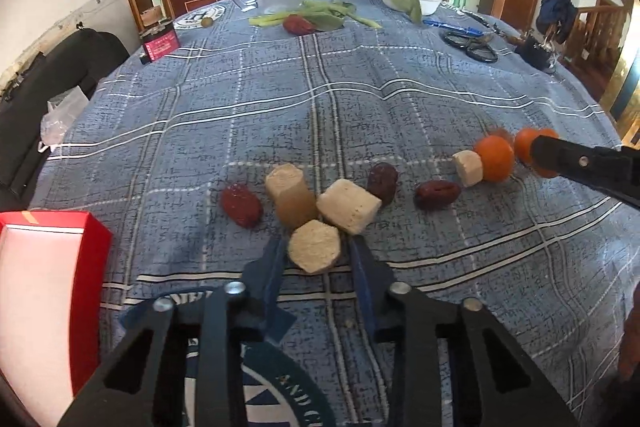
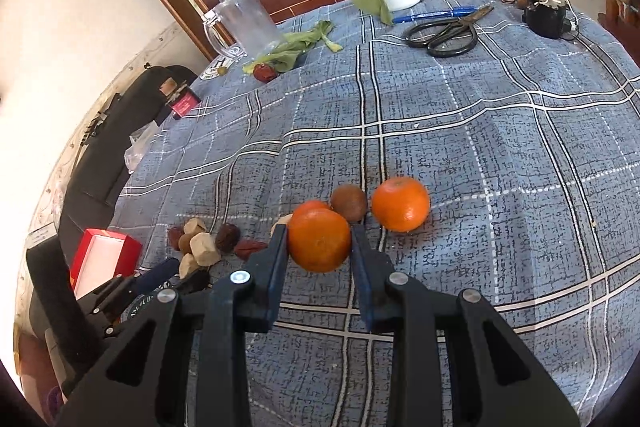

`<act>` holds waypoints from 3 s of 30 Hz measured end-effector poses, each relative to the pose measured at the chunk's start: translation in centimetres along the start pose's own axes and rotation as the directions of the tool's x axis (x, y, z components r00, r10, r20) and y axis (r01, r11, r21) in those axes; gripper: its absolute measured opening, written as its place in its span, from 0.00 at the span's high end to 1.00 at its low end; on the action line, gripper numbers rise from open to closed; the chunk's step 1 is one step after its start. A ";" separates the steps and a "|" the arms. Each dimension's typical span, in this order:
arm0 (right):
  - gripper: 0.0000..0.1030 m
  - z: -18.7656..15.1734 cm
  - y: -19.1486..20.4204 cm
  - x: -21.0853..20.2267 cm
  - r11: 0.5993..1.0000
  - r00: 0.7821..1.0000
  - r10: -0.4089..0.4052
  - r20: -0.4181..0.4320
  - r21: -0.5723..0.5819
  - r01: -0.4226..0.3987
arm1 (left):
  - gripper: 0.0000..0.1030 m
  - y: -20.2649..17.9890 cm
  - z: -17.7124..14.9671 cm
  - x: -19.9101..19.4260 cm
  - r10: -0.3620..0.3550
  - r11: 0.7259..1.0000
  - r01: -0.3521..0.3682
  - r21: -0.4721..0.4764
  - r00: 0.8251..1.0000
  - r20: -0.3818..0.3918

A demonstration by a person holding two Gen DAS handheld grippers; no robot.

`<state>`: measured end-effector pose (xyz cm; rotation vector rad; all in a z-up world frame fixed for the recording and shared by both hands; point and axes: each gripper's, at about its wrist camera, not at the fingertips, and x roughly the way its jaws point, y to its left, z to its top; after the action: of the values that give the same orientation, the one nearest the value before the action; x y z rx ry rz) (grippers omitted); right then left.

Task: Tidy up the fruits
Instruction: 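Close the right gripper on an orange while the left tool approaches a beige cake, then close the left gripper on the round beige cake and lift it, then carry the orange in the right gripper and the cake in the left gripper over the red tray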

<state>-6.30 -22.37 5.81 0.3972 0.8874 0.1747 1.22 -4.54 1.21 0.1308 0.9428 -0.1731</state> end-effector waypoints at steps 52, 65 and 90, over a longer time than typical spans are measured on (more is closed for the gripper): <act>0.68 -1.4 5.6 0.2 0.989 0.994 0.102 0.039 -0.112 -0.097 | 0.76 0.1 -1.8 -7.7 0.311 0.937 -0.307 -0.168 0.950 0.000; 0.69 -1.7 3.7 -2.9 0.990 0.970 -0.025 0.243 -0.130 0.058 | 0.76 6.1 -5.7 -20.8 0.263 0.955 -0.201 -0.219 0.913 0.311; 0.68 -10.9 30.8 5.0 0.845 0.949 0.275 -0.154 -0.433 -0.315 | 0.76 23.1 -12.5 -16.1 0.421 0.865 -0.358 -0.353 0.899 0.121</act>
<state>-11.25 10.14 8.62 0.0842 0.8350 0.6786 -13.23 21.89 7.90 -0.0001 0.7193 0.3437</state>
